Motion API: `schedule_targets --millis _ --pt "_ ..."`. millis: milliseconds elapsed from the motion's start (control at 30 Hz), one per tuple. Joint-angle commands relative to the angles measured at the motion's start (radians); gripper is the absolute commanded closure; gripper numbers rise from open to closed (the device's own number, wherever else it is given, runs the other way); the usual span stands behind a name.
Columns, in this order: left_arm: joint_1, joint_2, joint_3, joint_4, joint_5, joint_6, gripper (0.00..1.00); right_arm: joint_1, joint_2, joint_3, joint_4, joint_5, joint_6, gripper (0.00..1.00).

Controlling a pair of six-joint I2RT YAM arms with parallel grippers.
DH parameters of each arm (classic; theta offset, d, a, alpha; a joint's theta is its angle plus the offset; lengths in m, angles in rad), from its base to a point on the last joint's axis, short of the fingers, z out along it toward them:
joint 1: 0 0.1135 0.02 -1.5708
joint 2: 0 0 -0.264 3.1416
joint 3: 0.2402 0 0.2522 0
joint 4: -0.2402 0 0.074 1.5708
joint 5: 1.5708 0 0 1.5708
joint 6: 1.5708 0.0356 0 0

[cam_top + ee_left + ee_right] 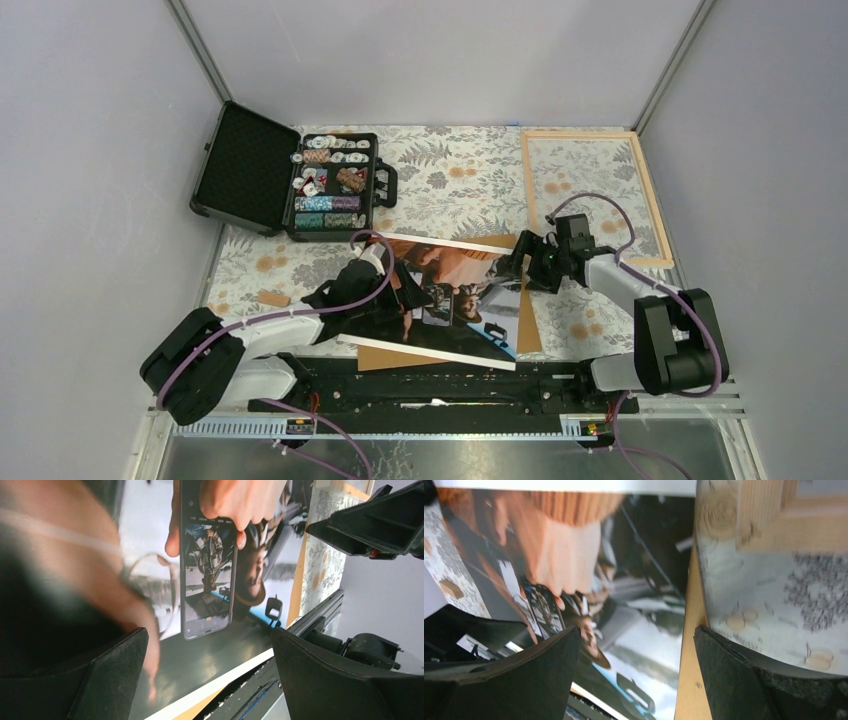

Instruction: Put the photo into the frame

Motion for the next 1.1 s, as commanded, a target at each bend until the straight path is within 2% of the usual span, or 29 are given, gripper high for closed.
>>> schedule_targets --millis 0,267,467,633,833,1067 --pt "-0.004 0.029 -0.027 0.075 -0.051 -0.033 0.01 -0.017 0.068 0.057 0.113 0.041 -0.017 0.10" --pt "-0.005 0.037 -0.083 0.063 -0.095 -0.039 0.01 -0.026 0.165 0.117 0.165 0.082 -0.042 0.12" --pt "-0.006 0.055 -0.114 0.086 -0.091 -0.068 0.01 -0.026 0.158 0.121 0.168 0.164 -0.046 0.12" --pt "-0.005 0.064 -0.117 0.101 -0.090 -0.071 0.01 -0.027 0.199 0.149 0.192 0.118 -0.051 0.11" --pt "-0.006 0.073 -0.118 0.112 -0.090 -0.068 0.01 -0.025 0.240 0.159 0.309 0.028 -0.017 0.12" --pt "-0.005 0.066 -0.120 0.113 -0.088 -0.065 0.01 -0.026 0.150 0.165 0.324 -0.051 0.038 0.16"
